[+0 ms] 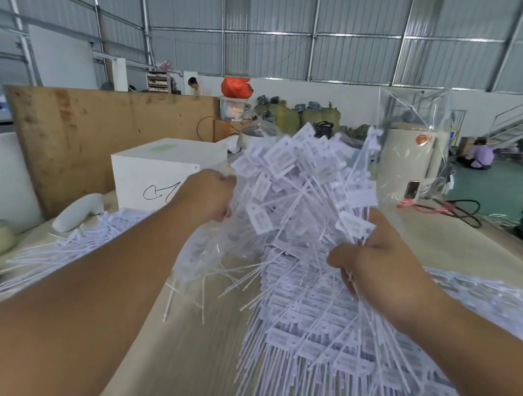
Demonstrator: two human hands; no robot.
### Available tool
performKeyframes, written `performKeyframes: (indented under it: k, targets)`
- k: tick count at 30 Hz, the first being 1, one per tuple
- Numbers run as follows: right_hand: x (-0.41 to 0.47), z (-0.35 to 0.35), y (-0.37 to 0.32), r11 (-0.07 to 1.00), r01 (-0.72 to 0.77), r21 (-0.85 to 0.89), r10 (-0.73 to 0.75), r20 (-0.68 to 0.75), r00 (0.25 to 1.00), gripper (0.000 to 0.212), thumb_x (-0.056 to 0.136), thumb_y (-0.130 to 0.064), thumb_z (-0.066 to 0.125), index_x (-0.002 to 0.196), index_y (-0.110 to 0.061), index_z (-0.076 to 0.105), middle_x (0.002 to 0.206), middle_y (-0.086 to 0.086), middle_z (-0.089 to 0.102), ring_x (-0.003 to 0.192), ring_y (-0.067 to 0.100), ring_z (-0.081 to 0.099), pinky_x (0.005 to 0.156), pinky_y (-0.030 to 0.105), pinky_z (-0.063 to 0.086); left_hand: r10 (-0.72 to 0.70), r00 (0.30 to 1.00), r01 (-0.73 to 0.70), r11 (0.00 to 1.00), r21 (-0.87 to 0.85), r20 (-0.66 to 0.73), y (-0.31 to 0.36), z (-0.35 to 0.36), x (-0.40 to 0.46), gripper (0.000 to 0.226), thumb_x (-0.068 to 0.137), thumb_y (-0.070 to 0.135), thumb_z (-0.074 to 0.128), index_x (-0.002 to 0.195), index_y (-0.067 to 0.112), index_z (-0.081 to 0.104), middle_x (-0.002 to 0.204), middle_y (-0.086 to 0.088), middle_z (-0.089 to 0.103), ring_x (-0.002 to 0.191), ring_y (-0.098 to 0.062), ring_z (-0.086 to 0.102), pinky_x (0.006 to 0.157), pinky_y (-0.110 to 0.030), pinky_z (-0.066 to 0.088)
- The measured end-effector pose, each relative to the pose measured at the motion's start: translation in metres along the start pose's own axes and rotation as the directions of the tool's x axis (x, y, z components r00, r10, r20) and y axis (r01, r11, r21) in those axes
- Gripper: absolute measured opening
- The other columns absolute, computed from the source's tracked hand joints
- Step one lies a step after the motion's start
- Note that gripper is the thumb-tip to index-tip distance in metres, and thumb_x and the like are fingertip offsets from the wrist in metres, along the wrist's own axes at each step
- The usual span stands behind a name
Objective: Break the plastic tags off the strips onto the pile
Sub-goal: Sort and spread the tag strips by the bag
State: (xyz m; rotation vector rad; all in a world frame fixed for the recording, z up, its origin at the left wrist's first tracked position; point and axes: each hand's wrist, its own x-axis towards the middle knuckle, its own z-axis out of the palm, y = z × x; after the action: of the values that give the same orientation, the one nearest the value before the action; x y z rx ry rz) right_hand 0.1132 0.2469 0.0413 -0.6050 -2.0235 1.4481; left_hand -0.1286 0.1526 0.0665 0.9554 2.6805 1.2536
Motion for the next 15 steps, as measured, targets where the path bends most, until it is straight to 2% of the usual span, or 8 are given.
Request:
performKeyframes:
  k: [2,3,5,7,8,10,13,15]
  targets:
    - [0.001,0.007,0.007,0.998,-0.054,-0.033,0.056,0.083,0.995,0.040,0.078,0.007,0.059,0.109,-0.016,0.048,0.044,-0.003,0.043,0.037,0.017,0.037,0.041,0.028,0.030,-0.082,0.997,0.082,0.971,-0.224,0.010,0.012,-0.007,0.002,0.030,0.100,0.015,0.046,0.071,0.015,0.052,0.054,-0.004,0.059,0.030,-0.007,0.053,0.039,-0.018,0.042]
    - [0.002,0.011,0.011,0.996,-0.077,-0.054,0.083,0.122,0.989,0.039,0.077,0.007,0.059,0.108,-0.015,0.049,0.045,-0.004,0.043,0.038,0.016,0.038,0.042,0.028,0.031,-0.103,0.995,0.100,0.936,-0.337,0.008,0.017,-0.011,0.003,0.034,0.102,0.023,0.044,0.070,0.014,0.055,0.049,-0.001,0.058,0.030,-0.007,0.051,0.043,-0.021,0.040]
    - [0.006,0.020,0.018,0.990,-0.114,-0.088,0.128,0.165,0.978,0.040,0.076,0.006,0.058,0.110,-0.012,0.047,0.049,-0.002,0.042,0.039,0.015,0.038,0.045,0.028,0.030,-0.072,0.997,0.056,0.876,-0.480,-0.014,0.024,-0.020,0.000,0.039,0.101,0.038,0.045,0.073,0.016,0.063,0.059,0.005,0.060,0.046,-0.010,0.053,0.051,-0.024,0.037]
    - [0.012,0.027,0.023,0.981,-0.147,-0.128,0.167,0.155,0.974,0.056,0.075,0.002,0.057,0.126,-0.015,0.042,0.055,0.001,0.045,0.040,0.013,0.040,0.043,0.025,0.030,0.068,0.993,-0.104,0.898,-0.428,-0.097,0.027,-0.028,-0.010,0.032,0.097,0.039,0.051,0.074,0.025,0.068,0.073,0.014,0.059,0.064,-0.007,0.053,0.054,-0.024,0.040]
    - [0.016,0.031,0.024,0.976,-0.158,-0.147,0.179,0.138,0.974,0.063,0.076,0.000,0.058,0.133,-0.018,0.038,0.058,0.002,0.048,0.040,0.012,0.043,0.042,0.022,0.031,0.183,0.972,-0.224,0.905,-0.363,-0.145,0.027,-0.030,-0.019,0.029,0.097,0.036,0.052,0.074,0.030,0.069,0.073,0.020,0.061,0.065,0.000,0.054,0.055,-0.020,0.043]
    - [0.022,0.041,0.020,0.975,-0.177,-0.137,0.191,0.097,0.977,0.070,0.076,0.000,0.059,0.139,-0.019,0.033,0.066,0.007,0.053,0.045,0.014,0.048,0.044,0.021,0.034,0.416,0.895,-0.444,0.863,-0.243,-0.159,0.029,-0.029,-0.040,0.028,0.098,0.029,0.051,0.076,0.035,0.068,0.068,0.031,0.061,0.056,0.012,0.052,0.049,-0.006,0.038]
    - [0.035,0.055,0.014,0.976,-0.216,0.026,0.215,0.032,0.976,0.084,0.072,0.006,0.058,0.146,-0.017,0.026,0.077,0.018,0.058,0.051,0.023,0.049,0.053,0.031,0.039,0.590,0.799,-0.599,0.799,-0.058,-0.115,0.022,-0.021,-0.061,0.023,0.099,0.026,0.053,0.080,0.029,0.066,0.064,0.020,0.059,0.052,0.004,0.048,0.048,-0.007,0.033]
    - [0.044,0.063,0.010,0.951,-0.228,0.208,0.234,-0.005,0.972,0.085,0.063,0.006,0.060,0.143,-0.008,0.034,0.073,0.020,0.053,0.049,0.023,0.044,0.054,0.035,0.036,0.628,0.771,-0.629,0.777,0.032,-0.103,0.010,-0.016,-0.072,0.023,0.100,0.027,0.052,0.078,0.026,0.060,0.058,0.014,0.053,0.050,-0.003,0.045,0.048,-0.012,0.032]
